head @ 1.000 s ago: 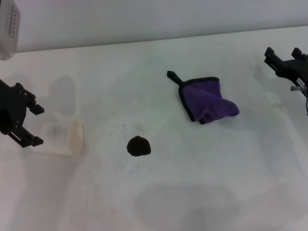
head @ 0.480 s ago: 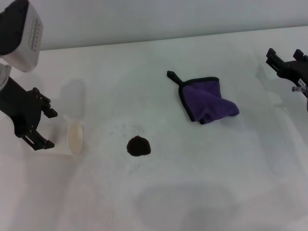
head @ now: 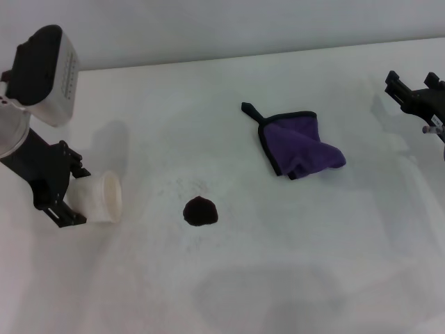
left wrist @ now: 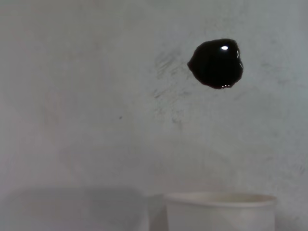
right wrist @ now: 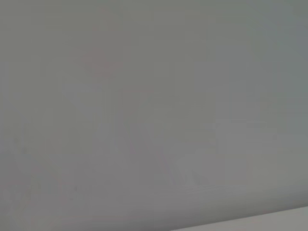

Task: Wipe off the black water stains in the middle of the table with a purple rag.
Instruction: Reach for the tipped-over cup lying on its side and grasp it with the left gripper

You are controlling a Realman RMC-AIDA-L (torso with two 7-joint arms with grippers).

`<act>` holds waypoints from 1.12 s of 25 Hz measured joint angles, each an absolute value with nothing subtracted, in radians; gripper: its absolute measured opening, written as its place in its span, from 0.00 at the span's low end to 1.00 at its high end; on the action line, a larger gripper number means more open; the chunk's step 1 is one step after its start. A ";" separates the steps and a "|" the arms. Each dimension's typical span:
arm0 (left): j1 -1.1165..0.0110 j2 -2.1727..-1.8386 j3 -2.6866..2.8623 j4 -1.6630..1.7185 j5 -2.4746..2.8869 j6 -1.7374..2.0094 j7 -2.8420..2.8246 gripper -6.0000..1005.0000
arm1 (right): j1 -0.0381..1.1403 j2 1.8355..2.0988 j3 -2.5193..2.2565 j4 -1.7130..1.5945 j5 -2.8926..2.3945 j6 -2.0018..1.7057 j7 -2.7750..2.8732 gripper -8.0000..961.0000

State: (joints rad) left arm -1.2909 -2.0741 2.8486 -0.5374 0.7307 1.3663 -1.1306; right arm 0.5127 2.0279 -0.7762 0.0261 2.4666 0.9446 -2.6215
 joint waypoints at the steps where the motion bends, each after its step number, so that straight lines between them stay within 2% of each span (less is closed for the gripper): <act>1: -1.291 -2.074 2.849 -0.537 0.731 1.366 -1.131 0.84 | 0.513 2.028 -0.776 0.026 2.467 0.945 -2.622 0.91; 28: -1.237 -2.076 2.847 -0.456 0.727 1.275 -1.192 0.84 | 0.509 2.028 -0.776 0.025 2.466 0.945 -2.622 0.91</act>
State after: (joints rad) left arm -1.2369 -2.0758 2.8470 -0.4556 0.7271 1.2747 -1.1920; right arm 0.5092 2.0279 -0.7762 0.0245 2.4660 0.9450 -2.6216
